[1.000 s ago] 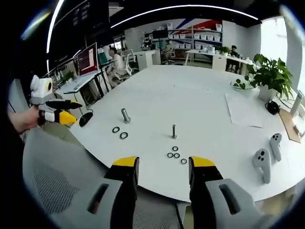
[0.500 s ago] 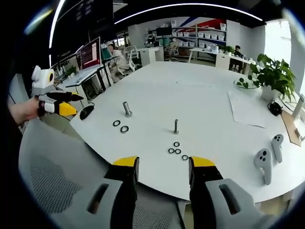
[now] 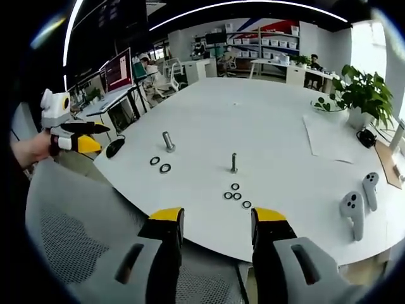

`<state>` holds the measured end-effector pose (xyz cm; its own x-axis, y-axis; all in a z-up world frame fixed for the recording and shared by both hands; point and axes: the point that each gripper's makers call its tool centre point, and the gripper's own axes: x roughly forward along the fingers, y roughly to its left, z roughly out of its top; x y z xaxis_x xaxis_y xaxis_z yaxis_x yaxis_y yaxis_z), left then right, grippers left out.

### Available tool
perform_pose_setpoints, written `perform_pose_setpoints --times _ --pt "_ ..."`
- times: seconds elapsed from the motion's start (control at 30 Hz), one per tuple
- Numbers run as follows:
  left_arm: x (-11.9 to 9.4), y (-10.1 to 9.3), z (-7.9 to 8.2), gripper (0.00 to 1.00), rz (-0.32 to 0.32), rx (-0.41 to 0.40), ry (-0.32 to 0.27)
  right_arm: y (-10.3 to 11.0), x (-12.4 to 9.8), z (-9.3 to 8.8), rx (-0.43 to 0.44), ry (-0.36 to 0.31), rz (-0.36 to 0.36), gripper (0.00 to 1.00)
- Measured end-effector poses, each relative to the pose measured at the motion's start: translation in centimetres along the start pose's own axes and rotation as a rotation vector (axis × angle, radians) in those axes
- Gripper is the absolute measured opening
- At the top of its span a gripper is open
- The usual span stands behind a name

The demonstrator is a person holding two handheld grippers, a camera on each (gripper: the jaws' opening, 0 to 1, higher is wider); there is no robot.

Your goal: Place the washer onto the threaded stud by aligning its center hole with the stud, sliding it down to the base, and recovering from edge contact or off-axis alignment until the washer reaches the visible bottom stop.

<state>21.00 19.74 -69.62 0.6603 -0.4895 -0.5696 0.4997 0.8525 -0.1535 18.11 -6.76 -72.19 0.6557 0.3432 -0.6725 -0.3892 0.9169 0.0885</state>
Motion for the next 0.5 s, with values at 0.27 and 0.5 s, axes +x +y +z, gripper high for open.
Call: perform_pose_setpoints --times 0.27,0.5 --pt "0.2 0.33 0.18 0.71 0.01 -0.017 -0.005 -0.64 -0.12 0.04 0.03 -0.01 -0.018 0.45" --pt "0.38 0.42 0.27 0.69 0.011 -0.026 -0.005 -0.25 -0.02 -0.17 0.018 0.003 -0.001 0.48"
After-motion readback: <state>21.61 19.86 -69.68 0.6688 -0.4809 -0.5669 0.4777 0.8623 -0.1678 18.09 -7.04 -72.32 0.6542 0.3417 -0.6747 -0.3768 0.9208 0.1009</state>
